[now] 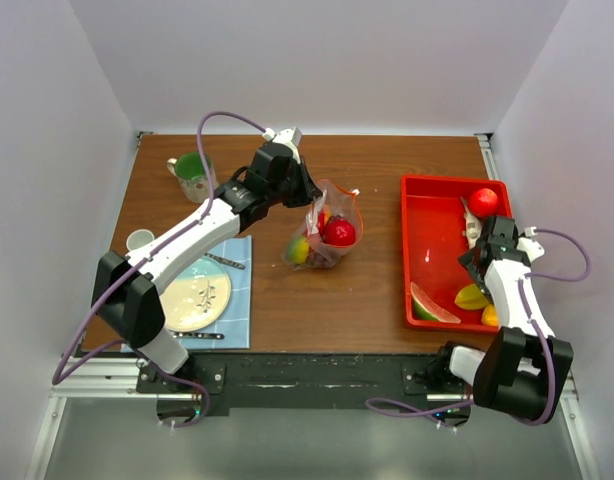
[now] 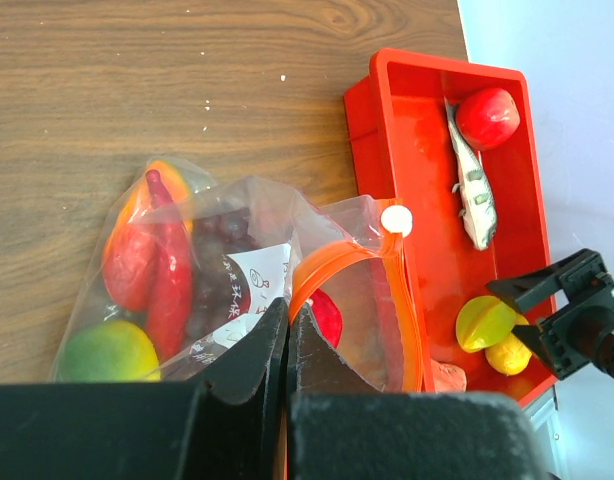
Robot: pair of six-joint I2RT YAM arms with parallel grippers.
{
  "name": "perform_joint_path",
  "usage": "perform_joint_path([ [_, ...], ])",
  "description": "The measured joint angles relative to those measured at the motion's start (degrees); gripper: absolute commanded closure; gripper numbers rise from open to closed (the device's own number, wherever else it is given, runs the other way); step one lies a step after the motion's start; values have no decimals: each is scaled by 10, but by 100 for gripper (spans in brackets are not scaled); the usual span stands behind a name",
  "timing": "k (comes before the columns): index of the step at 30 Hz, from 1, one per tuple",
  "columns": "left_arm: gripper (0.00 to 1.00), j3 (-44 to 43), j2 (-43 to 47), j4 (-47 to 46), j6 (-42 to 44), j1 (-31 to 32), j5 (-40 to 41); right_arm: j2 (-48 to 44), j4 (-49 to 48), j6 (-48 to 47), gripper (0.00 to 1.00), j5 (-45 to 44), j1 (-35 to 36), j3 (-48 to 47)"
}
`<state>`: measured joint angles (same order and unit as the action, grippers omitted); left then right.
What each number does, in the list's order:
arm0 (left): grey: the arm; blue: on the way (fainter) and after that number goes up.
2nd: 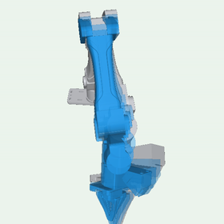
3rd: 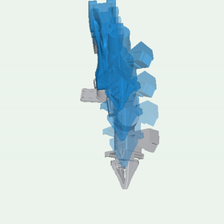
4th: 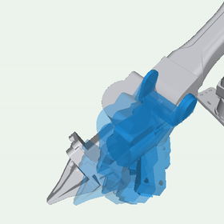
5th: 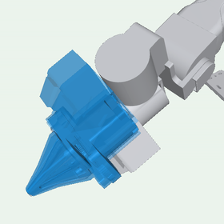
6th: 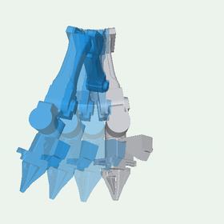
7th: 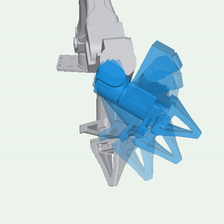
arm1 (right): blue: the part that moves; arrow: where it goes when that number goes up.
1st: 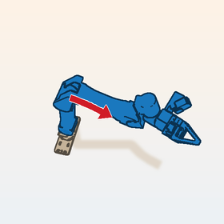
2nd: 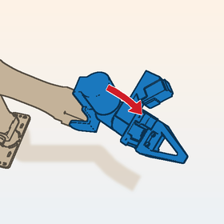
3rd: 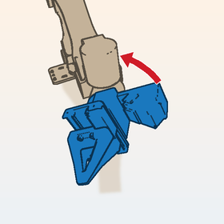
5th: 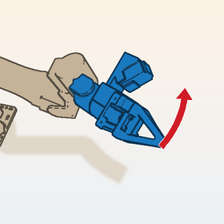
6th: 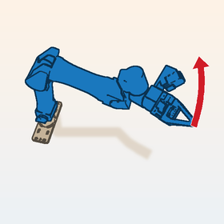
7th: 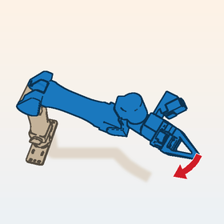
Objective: Place the food in the zip-top bag and seal the zipper
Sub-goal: Pick up the fake fruit from the bin.
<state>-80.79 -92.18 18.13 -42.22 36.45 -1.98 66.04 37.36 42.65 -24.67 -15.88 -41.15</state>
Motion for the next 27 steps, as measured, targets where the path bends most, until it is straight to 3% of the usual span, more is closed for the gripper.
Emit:
perform_joint_path([
  [3,100,0,0,0,0,0,0,2,-9,3,16,3,0,14],
  [7,100,0,0,0,0,0,-1,3,-13,5,30,3,0,27],
  [8,100,0,0,0,0,0,-2,3,-15,6,41,3,0,31],
  [13,100,0,0,0,0,0,-2,3,-16,3,68,1,0,33],
  [14,100,0,0,0,0,0,-2,2,-17,2,78,1,0,33],
  [17,100,0,0,0,0,0,-2,-2,-12,-5,91,3,0,32],
  [20,100,0,0,-1,0,0,-2,-13,3,-16,97,19,0,23],
  [27,100,0,-1,-3,0,0,-2,-55,42,-53,98,92,10,-52],
])
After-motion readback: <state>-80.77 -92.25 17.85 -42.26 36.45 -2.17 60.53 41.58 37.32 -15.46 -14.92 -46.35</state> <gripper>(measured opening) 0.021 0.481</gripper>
